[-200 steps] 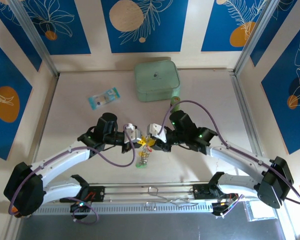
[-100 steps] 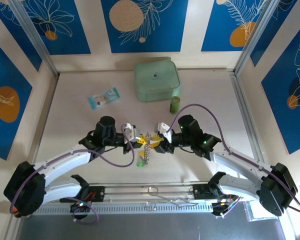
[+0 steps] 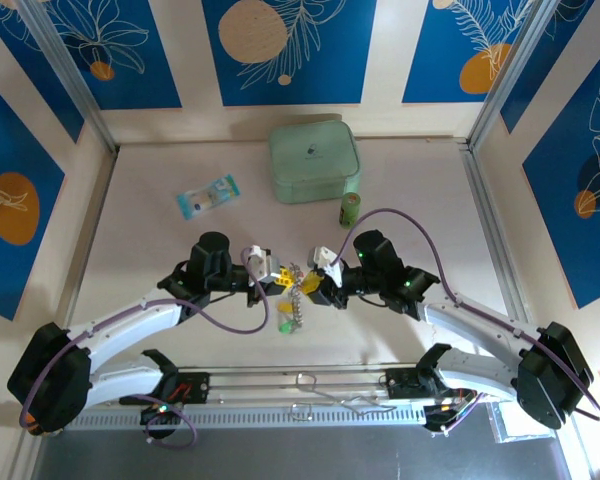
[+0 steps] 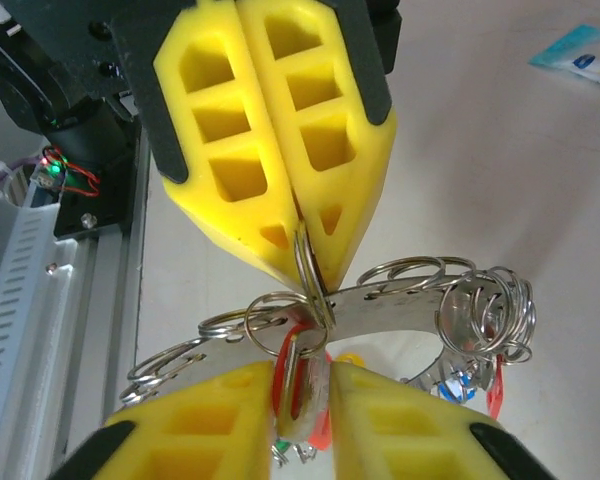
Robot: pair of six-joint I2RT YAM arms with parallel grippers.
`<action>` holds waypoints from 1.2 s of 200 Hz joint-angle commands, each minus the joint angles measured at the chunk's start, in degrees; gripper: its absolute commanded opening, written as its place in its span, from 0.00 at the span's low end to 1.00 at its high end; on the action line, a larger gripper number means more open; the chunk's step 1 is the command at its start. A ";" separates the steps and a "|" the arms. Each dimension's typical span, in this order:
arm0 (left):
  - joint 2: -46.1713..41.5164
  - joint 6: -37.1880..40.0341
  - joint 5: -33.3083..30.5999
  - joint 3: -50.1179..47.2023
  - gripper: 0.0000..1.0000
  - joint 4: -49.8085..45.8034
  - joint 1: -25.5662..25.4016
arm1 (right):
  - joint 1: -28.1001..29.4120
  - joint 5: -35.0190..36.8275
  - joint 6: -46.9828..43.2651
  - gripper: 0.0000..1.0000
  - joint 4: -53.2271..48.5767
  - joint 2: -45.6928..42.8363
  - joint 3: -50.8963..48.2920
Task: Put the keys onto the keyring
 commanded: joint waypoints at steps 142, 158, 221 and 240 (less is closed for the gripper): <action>-0.98 -0.15 3.83 -1.95 0.00 7.07 -0.45 | 0.77 0.19 -0.80 0.31 -0.32 -2.87 -0.48; -0.98 -0.15 4.10 -2.06 0.00 7.40 -0.39 | 0.34 -0.29 -0.61 0.32 0.20 -4.01 -0.81; -0.83 -1.21 5.82 -2.33 0.00 8.89 -0.39 | 0.41 -0.71 1.70 0.25 5.86 -2.25 -1.01; -0.83 -1.45 6.11 -2.41 0.00 9.32 -0.44 | 0.47 -0.78 1.66 0.20 5.97 -1.75 -1.08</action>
